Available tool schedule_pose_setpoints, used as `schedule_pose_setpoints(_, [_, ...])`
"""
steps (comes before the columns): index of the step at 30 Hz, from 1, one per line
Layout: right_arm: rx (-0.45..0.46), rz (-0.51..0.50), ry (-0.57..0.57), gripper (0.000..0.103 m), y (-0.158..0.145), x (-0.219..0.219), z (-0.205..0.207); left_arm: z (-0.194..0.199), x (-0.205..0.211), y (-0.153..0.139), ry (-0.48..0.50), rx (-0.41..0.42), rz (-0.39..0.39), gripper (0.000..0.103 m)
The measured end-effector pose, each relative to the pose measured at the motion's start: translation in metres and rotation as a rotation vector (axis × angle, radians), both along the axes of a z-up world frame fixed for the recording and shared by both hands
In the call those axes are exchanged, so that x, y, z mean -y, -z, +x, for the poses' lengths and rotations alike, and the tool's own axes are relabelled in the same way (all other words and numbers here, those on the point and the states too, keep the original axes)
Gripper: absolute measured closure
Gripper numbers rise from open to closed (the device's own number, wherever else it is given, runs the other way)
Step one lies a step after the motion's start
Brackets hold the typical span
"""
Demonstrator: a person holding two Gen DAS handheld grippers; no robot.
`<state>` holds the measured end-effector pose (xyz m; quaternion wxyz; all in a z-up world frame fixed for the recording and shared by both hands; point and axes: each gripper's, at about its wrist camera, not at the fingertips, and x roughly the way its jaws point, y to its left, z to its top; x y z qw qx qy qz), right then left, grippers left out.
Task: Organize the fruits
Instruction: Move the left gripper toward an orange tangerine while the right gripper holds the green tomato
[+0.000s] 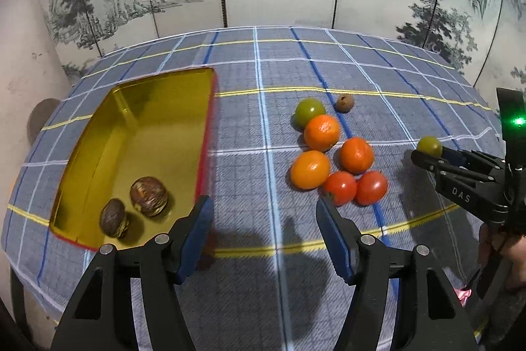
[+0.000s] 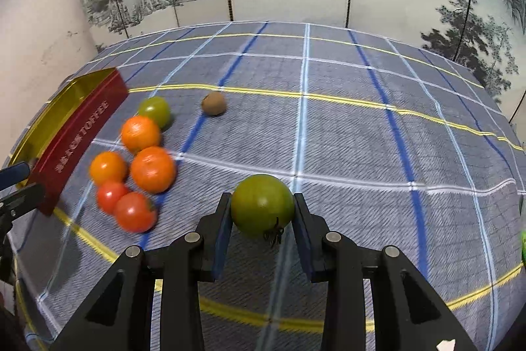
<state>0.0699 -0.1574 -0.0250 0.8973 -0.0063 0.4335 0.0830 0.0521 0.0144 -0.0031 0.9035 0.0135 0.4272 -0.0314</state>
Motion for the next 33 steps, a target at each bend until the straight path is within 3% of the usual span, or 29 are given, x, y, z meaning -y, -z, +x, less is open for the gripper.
schedule_pose_setpoints(12, [-0.003,-0.018,-0.021,0.071,0.012,0.013,0.012,0.025,-0.002,0.017,0.003,-0.048,-0.006,0.038])
schedule_pose_setpoints(17, [0.001,-0.061,-0.036,0.07,0.012,0.017,0.014,0.033,0.002,0.021,0.027,-0.065,-0.021,0.038])
schedule_pose_setpoints(25, [-0.013,-0.051,-0.03,0.07,0.013,0.024,0.015,0.053,0.006,0.019,0.057,-0.096,-0.07,0.038])
schedule_pose_setpoints(33, [-0.014,-0.051,-0.031,0.07,0.013,0.025,0.016,0.073,0.011,0.022,0.064,-0.137,-0.094,0.045])
